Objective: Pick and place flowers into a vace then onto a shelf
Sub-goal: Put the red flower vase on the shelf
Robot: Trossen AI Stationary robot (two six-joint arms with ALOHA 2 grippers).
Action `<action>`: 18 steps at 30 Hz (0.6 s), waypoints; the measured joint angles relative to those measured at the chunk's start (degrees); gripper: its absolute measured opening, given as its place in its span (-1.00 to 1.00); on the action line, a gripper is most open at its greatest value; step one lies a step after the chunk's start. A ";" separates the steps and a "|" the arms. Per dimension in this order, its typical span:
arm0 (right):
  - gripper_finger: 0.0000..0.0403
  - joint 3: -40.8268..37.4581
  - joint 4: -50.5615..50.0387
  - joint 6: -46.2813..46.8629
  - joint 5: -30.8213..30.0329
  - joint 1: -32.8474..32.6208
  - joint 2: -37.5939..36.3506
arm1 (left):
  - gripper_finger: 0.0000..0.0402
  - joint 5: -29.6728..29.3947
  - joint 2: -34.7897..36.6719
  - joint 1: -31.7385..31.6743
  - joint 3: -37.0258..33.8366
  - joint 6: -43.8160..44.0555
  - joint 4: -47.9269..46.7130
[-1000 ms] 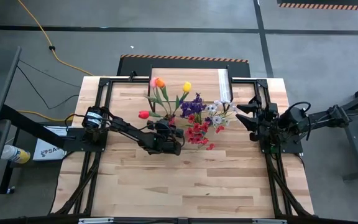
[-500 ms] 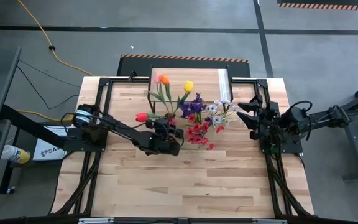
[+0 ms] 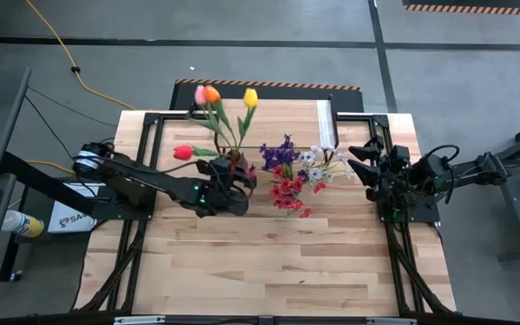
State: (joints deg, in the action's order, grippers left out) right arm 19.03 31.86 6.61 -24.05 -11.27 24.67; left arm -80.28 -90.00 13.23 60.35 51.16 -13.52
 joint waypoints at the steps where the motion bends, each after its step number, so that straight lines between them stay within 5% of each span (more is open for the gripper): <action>1: 0.02 0.00 0.16 -0.05 -0.04 0.00 0.02 | -0.14 -0.15 1.11 -0.09 0.03 -1.37 0.46; 11: 0.02 0.00 3.23 -3.35 -2.82 -0.02 -0.83 | -0.14 -2.60 6.76 -5.37 2.31 -17.84 4.55; 18: 0.02 0.00 4.05 -7.27 -6.39 -0.01 -1.29 | -0.14 6.45 6.85 -15.75 4.90 -21.14 7.70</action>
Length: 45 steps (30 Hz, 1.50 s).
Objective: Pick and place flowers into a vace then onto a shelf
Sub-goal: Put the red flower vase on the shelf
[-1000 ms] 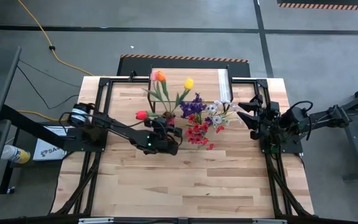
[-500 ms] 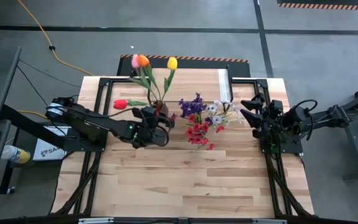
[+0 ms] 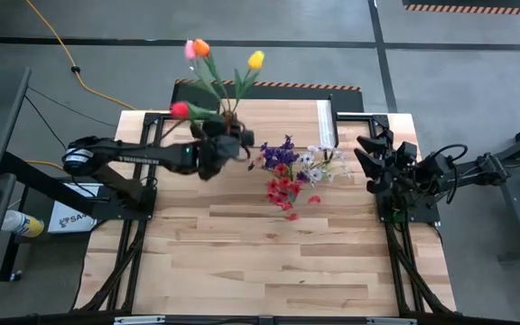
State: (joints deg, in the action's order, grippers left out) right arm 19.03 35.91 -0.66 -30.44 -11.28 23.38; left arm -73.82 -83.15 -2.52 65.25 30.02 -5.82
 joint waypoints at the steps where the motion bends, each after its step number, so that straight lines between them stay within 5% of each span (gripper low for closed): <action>1: 0.02 0.00 -0.01 -0.67 -0.65 0.00 0.00 | -0.14 1.70 0.00 -1.43 0.00 0.00 0.58; 14: 0.02 0.00 -0.03 -4.99 -6.77 0.01 -0.02 | -0.14 12.23 -9.25 -9.93 0.02 -12.30 20.33; 28: 0.02 0.00 -0.03 -7.28 -8.91 0.01 -0.02 | -0.13 13.90 -13.55 -11.07 0.07 -11.58 21.30; 36: 0.02 0.00 -0.04 -7.30 -8.87 0.01 -0.02 | 0.19 13.79 -13.56 -10.99 0.07 -11.56 20.82; 45: 0.02 0.00 -0.05 -7.32 -8.85 0.01 -0.02 | 0.31 13.29 -13.60 -10.98 0.07 -11.64 20.74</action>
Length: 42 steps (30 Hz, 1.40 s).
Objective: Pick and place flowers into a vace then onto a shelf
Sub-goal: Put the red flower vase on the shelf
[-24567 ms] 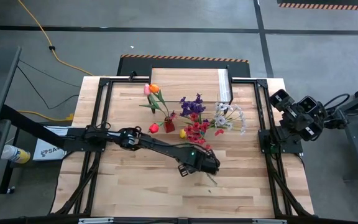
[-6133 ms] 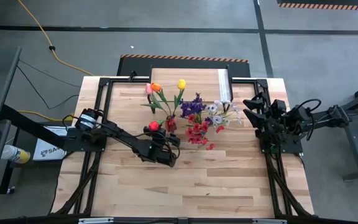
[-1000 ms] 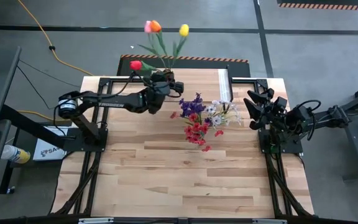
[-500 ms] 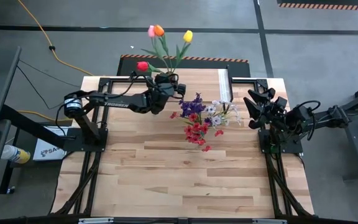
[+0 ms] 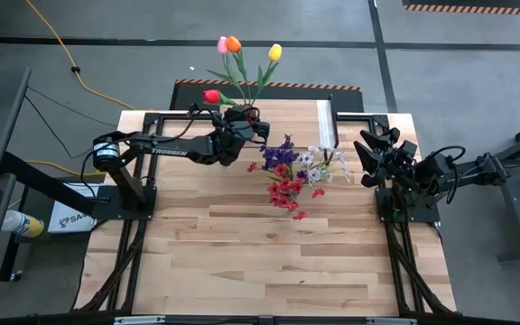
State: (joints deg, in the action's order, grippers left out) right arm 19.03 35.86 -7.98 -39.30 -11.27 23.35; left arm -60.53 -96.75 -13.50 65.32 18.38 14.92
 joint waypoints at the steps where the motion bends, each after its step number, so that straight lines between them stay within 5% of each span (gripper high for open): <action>1: 0.02 0.00 0.00 0.01 0.01 0.00 0.00 | 0.32 0.00 0.00 0.00 0.00 -0.04 0.00; 24: 0.02 0.00 -0.01 0.19 0.03 -0.01 0.00 | 0.33 -0.15 -0.02 0.00 0.00 -0.10 -0.04; 35: 0.02 0.00 -0.02 0.19 0.03 0.00 0.00 | 0.94 -0.15 -0.02 0.00 0.00 -0.12 -0.09; 42: 0.02 0.00 -0.01 0.21 0.03 -0.01 0.00 | 0.85 -1.16 0.57 0.04 0.00 -2.08 0.27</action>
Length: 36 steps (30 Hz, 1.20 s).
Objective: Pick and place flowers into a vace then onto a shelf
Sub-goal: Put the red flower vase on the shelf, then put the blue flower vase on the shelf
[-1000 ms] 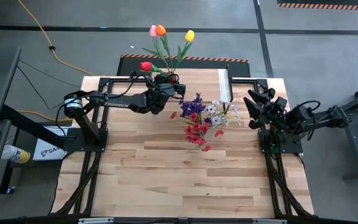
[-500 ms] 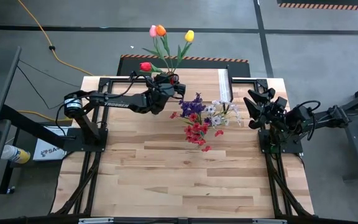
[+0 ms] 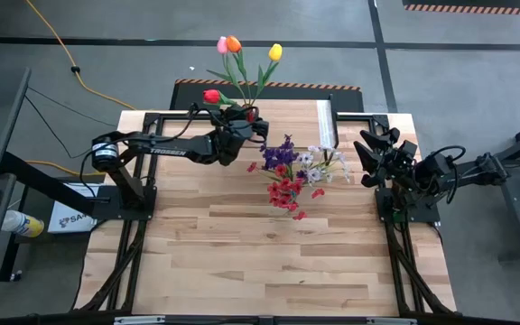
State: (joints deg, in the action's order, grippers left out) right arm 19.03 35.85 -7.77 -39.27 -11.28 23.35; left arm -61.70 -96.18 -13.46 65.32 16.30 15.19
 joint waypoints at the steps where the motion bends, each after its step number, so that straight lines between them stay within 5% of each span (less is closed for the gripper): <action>1: 0.02 0.00 0.01 0.00 0.00 0.01 0.00 | 0.82 -0.05 0.11 0.02 0.00 -0.79 0.14; 9: 0.02 0.00 0.01 0.00 0.00 0.01 0.00 | 0.74 -2.38 0.85 1.74 0.00 -1.75 0.04; 23: 0.02 0.00 0.01 0.26 0.04 -0.01 0.02 | 0.73 -24.53 4.05 12.53 -0.02 -7.58 -0.66; 32: 0.02 0.00 -6.32 0.43 -0.12 -0.01 -2.04 | 0.73 -28.47 11.03 24.26 -0.02 -17.69 -2.47; 36: 0.02 0.00 -11.94 8.21 3.49 -0.01 -4.75 | 0.73 -28.50 13.88 29.42 -0.01 -20.55 -3.20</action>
State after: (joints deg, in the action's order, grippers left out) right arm 19.03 23.90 0.44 -35.78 -11.29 18.60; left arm -90.19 -82.30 15.96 65.31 -4.25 11.99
